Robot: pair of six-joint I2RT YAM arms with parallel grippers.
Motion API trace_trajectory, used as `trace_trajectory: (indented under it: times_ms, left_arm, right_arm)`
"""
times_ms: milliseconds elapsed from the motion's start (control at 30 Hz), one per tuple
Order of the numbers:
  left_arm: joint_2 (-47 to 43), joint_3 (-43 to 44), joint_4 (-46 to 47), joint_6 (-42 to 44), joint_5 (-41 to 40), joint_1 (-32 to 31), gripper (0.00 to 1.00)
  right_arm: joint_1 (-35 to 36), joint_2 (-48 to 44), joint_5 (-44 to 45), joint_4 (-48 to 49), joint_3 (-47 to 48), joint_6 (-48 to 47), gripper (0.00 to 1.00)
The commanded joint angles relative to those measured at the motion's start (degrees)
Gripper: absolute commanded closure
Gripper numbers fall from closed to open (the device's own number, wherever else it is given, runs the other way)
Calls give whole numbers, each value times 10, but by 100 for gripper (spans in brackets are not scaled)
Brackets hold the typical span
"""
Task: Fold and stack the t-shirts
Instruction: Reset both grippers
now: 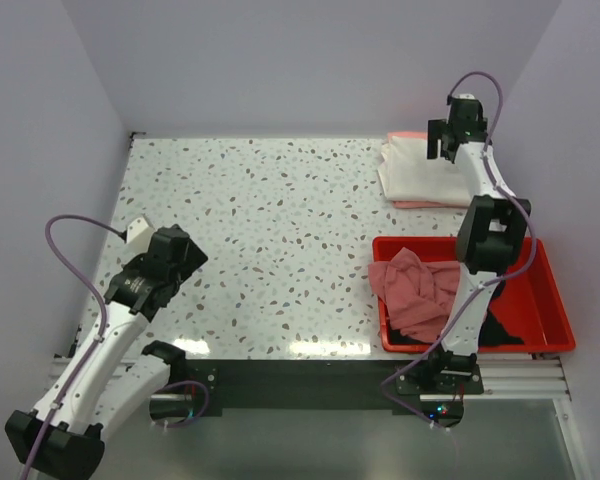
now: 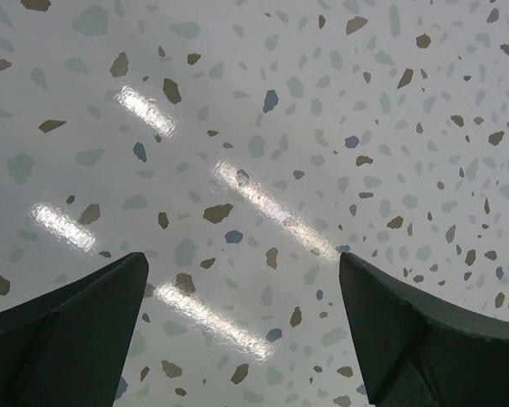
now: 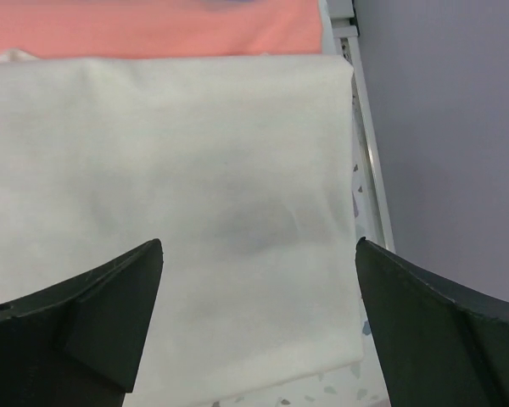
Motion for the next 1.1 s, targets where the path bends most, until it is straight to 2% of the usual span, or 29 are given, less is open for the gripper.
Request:
trace_trajectory:
  times_ms: [0, 167, 233, 367, 600, 700, 767, 967, 1067]
  left_arm:
    - [-21, 16, 18, -6, -11, 3, 0]
    - [-52, 20, 23, 3, -12, 2, 0]
    - [-66, 20, 29, -2, -10, 3, 0]
    - [-92, 7, 68, 24, 22, 3, 0]
    - [-106, 5, 58, 44, 45, 3, 0]
    - [-117, 1, 58, 50, 53, 3, 0]
    - [-128, -4, 47, 37, 42, 3, 0]
    - [-180, -22, 64, 44, 42, 3, 0]
    - [-216, -34, 69, 34, 33, 3, 0]
  right_arm:
    - [34, -89, -39, 42, -23, 38, 1]
    - [90, -153, -9, 22, -43, 57, 1]
    - [117, -178, -5, 26, -85, 68, 1]
    - [159, -269, -23, 71, -201, 160, 1]
    - [232, -457, -112, 111, -445, 262, 1]
    - [244, -526, -212, 158, -551, 309, 1]
    - [252, -568, -277, 185, -593, 335, 1]
    - [254, -660, -339, 163, -679, 334, 1]
    - [254, -696, -338, 156, -705, 331, 1]
